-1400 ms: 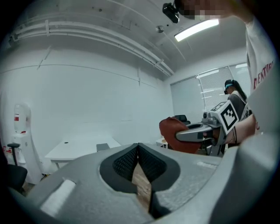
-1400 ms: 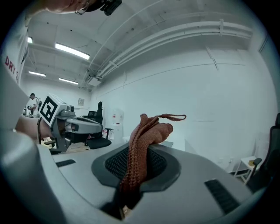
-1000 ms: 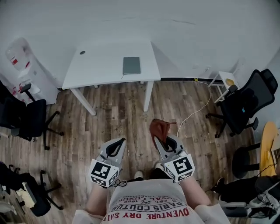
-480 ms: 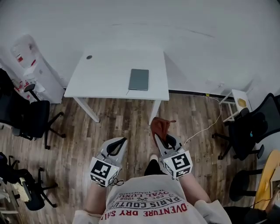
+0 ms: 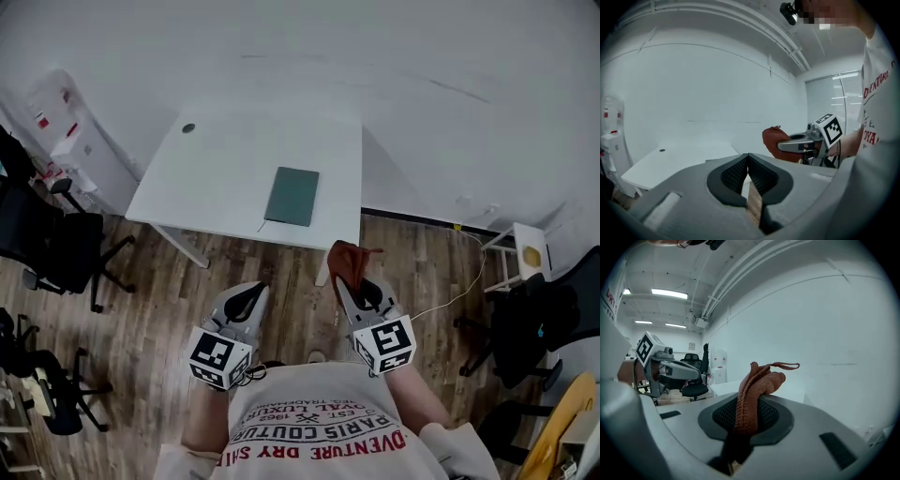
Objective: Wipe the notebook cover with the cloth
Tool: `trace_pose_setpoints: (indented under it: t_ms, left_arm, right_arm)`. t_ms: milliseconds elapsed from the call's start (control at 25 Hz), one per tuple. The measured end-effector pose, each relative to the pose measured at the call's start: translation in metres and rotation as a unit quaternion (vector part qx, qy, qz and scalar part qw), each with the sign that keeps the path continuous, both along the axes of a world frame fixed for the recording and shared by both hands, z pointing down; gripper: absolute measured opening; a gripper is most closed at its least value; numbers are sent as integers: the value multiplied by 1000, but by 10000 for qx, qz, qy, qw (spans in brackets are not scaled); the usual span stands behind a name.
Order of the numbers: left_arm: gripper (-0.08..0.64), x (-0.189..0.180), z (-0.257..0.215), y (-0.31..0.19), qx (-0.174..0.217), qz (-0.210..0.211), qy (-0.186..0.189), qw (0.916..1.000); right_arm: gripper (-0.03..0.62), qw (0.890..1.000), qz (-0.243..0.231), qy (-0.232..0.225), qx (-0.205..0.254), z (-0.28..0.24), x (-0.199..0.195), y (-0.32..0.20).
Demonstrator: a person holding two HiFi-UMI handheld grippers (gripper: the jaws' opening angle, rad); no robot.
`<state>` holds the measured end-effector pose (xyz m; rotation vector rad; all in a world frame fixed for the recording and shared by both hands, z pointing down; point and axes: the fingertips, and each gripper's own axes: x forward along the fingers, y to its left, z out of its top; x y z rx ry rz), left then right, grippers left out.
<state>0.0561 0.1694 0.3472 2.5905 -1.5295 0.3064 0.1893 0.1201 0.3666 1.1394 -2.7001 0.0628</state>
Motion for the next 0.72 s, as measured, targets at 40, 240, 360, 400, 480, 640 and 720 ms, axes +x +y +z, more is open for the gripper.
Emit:
trace_pose_setpoints:
  t_ms: [40, 240, 360, 400, 480, 640, 720]
  left_arm:
    - [11, 0, 1, -10, -13, -11, 7, 10000]
    - [9, -12, 11, -63, -161, -75, -189, 9997]
    - [11, -33, 22, -102, -197, -138, -424, 9988]
    - [11, -40, 26, -115, -223, -135, -435, 9987]
    - [11, -54, 33, -141, -289, -169, -322, 9989]
    - [11, -80, 35, -195, -348, -25, -154, 9993]
    - [9, -90, 43, -220, -402, 246, -183, 9987]
  right_arm:
    - [75, 10000, 47, -34, -82, 3, 3, -11]
    - [75, 9985, 212, -167, -482, 20, 5, -60]
    - [75, 9982, 287, -94, -525, 27, -7, -92]
    - [75, 9980, 333, -74, -537, 30, -11, -102]
    - [75, 9970, 514, -49, -577, 37, -17, -121]
    - [75, 9919, 996, -66, -785, 55, -33, -163]
    - [75, 9890, 1164, -74, -913, 62, -46, -181]
